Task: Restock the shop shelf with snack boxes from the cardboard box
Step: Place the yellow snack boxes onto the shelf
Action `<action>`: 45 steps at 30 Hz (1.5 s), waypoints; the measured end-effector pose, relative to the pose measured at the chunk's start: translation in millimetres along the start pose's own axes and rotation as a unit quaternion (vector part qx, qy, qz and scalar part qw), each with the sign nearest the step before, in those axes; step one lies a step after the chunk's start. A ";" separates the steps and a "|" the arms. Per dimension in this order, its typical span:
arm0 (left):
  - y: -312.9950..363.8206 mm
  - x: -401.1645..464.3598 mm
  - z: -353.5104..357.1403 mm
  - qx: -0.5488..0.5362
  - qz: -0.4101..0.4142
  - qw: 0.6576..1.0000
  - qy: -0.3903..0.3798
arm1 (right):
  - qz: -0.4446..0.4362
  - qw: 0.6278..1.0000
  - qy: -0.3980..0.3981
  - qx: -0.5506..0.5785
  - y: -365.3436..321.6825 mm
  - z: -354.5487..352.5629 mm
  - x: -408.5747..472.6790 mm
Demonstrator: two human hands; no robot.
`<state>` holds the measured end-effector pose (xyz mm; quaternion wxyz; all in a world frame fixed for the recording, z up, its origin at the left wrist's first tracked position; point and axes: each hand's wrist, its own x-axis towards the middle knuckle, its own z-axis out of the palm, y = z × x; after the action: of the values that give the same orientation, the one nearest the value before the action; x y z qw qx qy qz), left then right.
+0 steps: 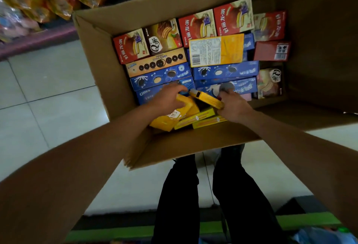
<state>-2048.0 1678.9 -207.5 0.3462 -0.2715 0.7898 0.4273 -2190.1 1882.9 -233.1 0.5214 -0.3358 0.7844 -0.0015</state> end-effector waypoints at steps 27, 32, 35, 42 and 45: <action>-37.1 11.7 50.0 0.027 -0.181 0.974 -0.135 | 0.215 0.862 -0.107 0.446 29.4 25.6 20.8; -26.0 13.3 56.4 0.086 -0.110 0.986 -0.091 | 0.215 0.837 -0.113 0.491 13.3 30.6 23.2; -16.0 16.3 62.2 0.094 -0.105 0.988 -0.069 | 0.244 0.805 -0.069 0.536 4.7 32.5 26.5; -16.2 21.5 47.9 -0.003 -0.128 0.987 -0.103 | 0.254 0.777 -0.117 0.564 6.0 37.8 17.9; -17.3 18.1 42.5 -0.046 -0.143 0.982 -0.114 | 0.250 0.787 -0.129 0.549 4.0 36.8 25.3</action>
<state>-2033.2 1704.7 -246.8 0.4791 -0.3468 0.6776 0.4370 -2167.9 1885.4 -271.9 0.6962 0.2180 0.6332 -0.2587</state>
